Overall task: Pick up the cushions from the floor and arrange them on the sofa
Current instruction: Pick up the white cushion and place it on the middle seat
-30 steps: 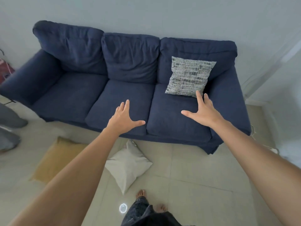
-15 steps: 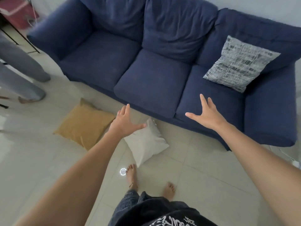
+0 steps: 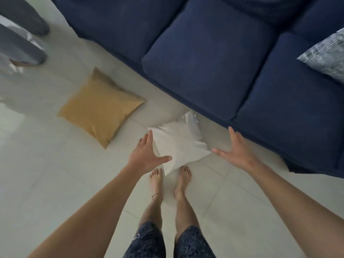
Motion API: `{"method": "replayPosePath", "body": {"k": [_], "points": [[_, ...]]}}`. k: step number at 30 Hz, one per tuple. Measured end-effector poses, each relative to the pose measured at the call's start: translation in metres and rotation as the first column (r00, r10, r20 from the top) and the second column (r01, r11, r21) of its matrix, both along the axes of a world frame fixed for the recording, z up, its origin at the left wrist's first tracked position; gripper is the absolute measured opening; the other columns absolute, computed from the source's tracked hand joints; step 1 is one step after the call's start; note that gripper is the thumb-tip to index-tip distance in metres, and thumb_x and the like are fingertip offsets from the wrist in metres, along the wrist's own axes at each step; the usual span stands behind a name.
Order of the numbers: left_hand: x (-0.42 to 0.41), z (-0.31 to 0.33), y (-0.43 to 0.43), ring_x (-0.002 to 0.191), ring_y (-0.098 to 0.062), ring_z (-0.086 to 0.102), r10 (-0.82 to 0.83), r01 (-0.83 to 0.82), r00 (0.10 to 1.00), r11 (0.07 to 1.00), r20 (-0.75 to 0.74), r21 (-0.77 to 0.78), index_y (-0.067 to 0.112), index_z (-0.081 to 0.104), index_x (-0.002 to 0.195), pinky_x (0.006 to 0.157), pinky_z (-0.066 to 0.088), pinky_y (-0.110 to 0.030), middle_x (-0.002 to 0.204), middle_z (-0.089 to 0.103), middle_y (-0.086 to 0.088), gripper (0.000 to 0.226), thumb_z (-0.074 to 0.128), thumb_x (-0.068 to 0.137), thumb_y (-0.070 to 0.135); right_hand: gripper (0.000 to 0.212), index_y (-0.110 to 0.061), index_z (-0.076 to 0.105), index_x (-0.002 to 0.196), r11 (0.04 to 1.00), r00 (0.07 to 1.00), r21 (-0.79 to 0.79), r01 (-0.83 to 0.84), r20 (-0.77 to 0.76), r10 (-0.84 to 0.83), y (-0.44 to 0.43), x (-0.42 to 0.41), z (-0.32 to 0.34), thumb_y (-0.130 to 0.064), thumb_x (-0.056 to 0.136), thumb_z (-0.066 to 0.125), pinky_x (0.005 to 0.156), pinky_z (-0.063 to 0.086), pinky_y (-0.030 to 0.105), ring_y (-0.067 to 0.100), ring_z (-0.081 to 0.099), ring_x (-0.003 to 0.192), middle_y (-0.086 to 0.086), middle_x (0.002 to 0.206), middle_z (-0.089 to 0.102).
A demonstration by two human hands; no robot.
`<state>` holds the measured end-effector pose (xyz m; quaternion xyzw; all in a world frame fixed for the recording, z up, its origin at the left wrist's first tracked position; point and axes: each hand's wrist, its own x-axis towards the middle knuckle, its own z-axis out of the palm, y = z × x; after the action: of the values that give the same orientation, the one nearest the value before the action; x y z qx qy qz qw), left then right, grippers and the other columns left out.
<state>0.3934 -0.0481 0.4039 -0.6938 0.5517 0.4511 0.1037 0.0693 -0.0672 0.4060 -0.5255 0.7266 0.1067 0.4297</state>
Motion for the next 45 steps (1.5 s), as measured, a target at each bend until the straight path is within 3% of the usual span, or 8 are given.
{"method": "replayPosePath", "body": {"k": [8, 14, 20, 23, 26, 29, 36, 45], "points": [[-0.020, -0.185, -0.013, 0.155, -0.022, 0.019, 0.035, -0.035, 0.999, 0.999, 0.005, 0.017, 0.028, -0.002, 0.162, 0.117, 0.036, -0.050, 0.170, 0.014, 0.007, 0.134, 0.069, 0.060, 0.079, 0.115, -0.032, -0.005, 0.161, 0.996, 0.997, 0.082, -0.021, 0.072, 0.015, -0.032, 0.003, -0.199, -0.069, 0.079, 0.067, 0.120, 0.026, 0.053, 0.028, 0.013, 0.156, 0.008, 0.170, 0.002], [-0.032, -0.322, -0.014, 0.158, -0.020, 0.006, -0.004, 0.002, 1.000, 0.996, 0.018, 0.086, 0.024, -0.007, 0.163, 0.121, 0.026, -0.041, 0.172, 0.000, 0.002, 0.127, 0.071, 0.074, 0.073, 0.112, -0.032, 0.000, 0.161, 0.996, 0.996, 0.085, -0.030, 0.082, 0.023, -0.047, 0.002, -0.338, -0.065, 0.080, 0.070, 0.117, 0.032, 0.047, 0.029, 0.021, 0.153, 0.007, 0.169, 0.013], [-0.027, -0.445, -0.012, 0.154, -0.039, 0.019, 0.269, -0.274, 0.962, 0.944, 0.051, 0.185, 0.049, -0.021, 0.154, 0.115, 0.035, -0.051, 0.169, -0.018, -0.014, 0.136, 0.073, 0.062, 0.082, 0.116, -0.050, -0.008, 0.156, 0.993, 0.999, 0.116, -0.008, 0.037, 0.004, -0.062, 0.000, -0.455, -0.073, 0.073, 0.070, 0.105, 0.041, 0.049, 0.034, 0.025, 0.150, 0.014, 0.165, 0.016], [-0.026, -0.487, -0.008, 0.143, -0.043, 0.038, 0.422, -0.413, 0.906, 0.882, 0.008, 0.227, 0.057, -0.026, 0.149, 0.106, 0.044, -0.044, 0.163, 0.009, -0.023, 0.142, 0.079, 0.056, 0.079, 0.130, -0.069, -0.023, 0.140, 0.992, 0.995, 0.127, 0.013, 0.094, -0.025, -0.063, 0.002, -0.491, -0.086, 0.052, 0.071, 0.114, 0.034, 0.053, 0.034, 0.023, 0.151, 0.017, 0.165, 0.014], [-0.022, -0.515, -0.001, 0.143, -0.033, 0.041, 0.503, -0.464, 0.858, 0.846, -0.105, 0.264, 0.059, -0.028, 0.146, 0.104, 0.044, -0.036, 0.162, 0.029, -0.008, 0.150, 0.086, 0.050, 0.075, 0.132, -0.079, -0.030, 0.121, 0.988, 0.982, 0.151, 0.034, 0.176, -0.061, -0.061, 0.001, -0.514, -0.084, 0.043, 0.077, 0.117, 0.032, 0.050, 0.029, 0.028, 0.150, 0.010, 0.165, 0.019], [-0.021, -0.523, -0.003, 0.149, -0.029, 0.033, 0.523, -0.470, 0.833, 0.841, -0.182, 0.266, 0.063, -0.030, 0.142, 0.114, 0.038, -0.041, 0.165, 0.024, -0.003, 0.157, 0.090, 0.041, 0.071, 0.136, -0.077, -0.024, 0.131, 0.988, 0.980, 0.152, 0.028, 0.190, -0.057, -0.061, 0.001, -0.518, -0.075, 0.048, 0.084, 0.116, 0.035, 0.047, 0.031, 0.041, 0.139, 0.011, 0.156, 0.032], [-0.009, -0.465, -0.014, 0.143, -0.033, 0.042, 0.441, -0.411, 0.884, 0.891, -0.154, 0.194, 0.050, -0.020, 0.154, 0.105, 0.043, -0.038, 0.163, 0.032, -0.007, 0.147, 0.094, 0.062, 0.048, 0.134, -0.065, -0.011, 0.146, 0.991, 0.983, 0.133, 0.027, 0.175, -0.050, -0.056, 0.009, -0.463, -0.072, 0.052, 0.084, 0.112, 0.038, 0.048, 0.032, 0.046, 0.133, 0.010, 0.149, 0.037], [0.033, -0.271, -0.025, 0.147, -0.029, 0.037, 0.375, -0.362, 0.913, 0.926, -0.162, 0.105, 0.046, -0.017, 0.157, 0.105, 0.037, -0.035, 0.166, 0.027, 0.000, 0.148, 0.096, 0.062, 0.044, 0.133, -0.058, -0.013, 0.149, 0.993, 0.975, 0.120, 0.004, 0.218, -0.031, -0.044, 0.036, -0.289, -0.068, 0.058, 0.083, 0.105, 0.043, 0.045, 0.031, 0.043, 0.138, 0.007, 0.157, 0.032]]}}
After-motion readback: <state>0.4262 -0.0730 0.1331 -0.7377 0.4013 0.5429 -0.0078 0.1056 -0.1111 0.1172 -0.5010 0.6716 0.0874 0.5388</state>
